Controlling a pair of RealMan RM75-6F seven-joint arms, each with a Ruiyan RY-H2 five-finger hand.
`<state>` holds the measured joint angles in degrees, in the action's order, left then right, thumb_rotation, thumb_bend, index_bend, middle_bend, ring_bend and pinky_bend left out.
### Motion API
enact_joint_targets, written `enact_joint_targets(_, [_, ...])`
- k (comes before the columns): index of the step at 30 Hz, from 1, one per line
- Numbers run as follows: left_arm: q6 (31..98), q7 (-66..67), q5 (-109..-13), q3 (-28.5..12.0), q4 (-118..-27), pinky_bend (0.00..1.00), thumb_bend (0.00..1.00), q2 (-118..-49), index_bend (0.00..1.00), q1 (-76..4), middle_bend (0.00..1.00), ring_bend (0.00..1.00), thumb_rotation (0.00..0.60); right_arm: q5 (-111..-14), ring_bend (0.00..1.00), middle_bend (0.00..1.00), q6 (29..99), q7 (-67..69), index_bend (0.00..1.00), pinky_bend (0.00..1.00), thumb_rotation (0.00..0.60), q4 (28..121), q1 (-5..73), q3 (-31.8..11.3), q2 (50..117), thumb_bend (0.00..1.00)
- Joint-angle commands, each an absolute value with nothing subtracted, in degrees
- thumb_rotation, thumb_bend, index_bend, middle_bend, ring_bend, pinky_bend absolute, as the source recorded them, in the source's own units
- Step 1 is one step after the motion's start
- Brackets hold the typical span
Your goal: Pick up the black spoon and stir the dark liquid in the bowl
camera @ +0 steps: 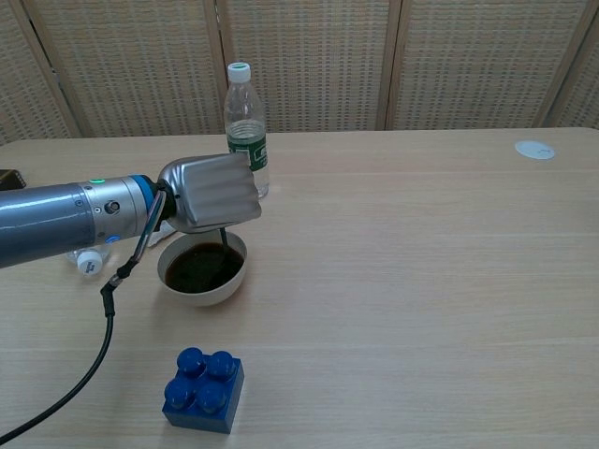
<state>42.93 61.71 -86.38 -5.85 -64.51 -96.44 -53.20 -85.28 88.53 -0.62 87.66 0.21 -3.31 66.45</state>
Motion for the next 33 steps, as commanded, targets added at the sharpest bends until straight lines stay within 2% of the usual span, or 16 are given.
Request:
enact_joint_targets(1, [43.81, 60.91, -87.15, -4.56, -65.83, 0.76, 0.52, -95.18, 0.64, -52.56, 0.84, 0.79, 0.6, -85.4, 0.0, 0.05, 88.43, -0.67, 0.09, 0.0, 0.6, 87.65, 0.31, -3.31, 66.49, 0.15])
enact_joint_targets(10, [46.19, 57.63, -89.17, -2.03, -70.01, 0.76, 0.52, -92.32, 0.64, -51.42, 0.84, 0.79, 0.6, -85.55, 0.0, 0.05, 88.05, -0.94, 0.09, 0.0, 0.6, 87.72, 0.61, -3.4, 66.7, 0.15])
enact_joint_targets(25, [45.38, 57.79, -86.0, -5.51, -66.1, 0.76, 0.52, -96.86, 0.64, -54.08, 0.84, 0.79, 0.6, -85.07, 0.0, 0.05, 87.75, -1.71, 0.09, 0.0, 0.6, 88.32, 0.53, -3.47, 66.48, 0.15])
enact_joint_targets(33, [45.76, 57.18, -85.18, -4.32, -65.69, 0.76, 0.52, -95.6, 0.64, -53.23, 0.84, 0.79, 0.6, -85.08, 0.0, 0.05, 87.49, -2.11, 0.09, 0.0, 0.6, 88.64, 0.74, -3.58, 66.43, 0.15])
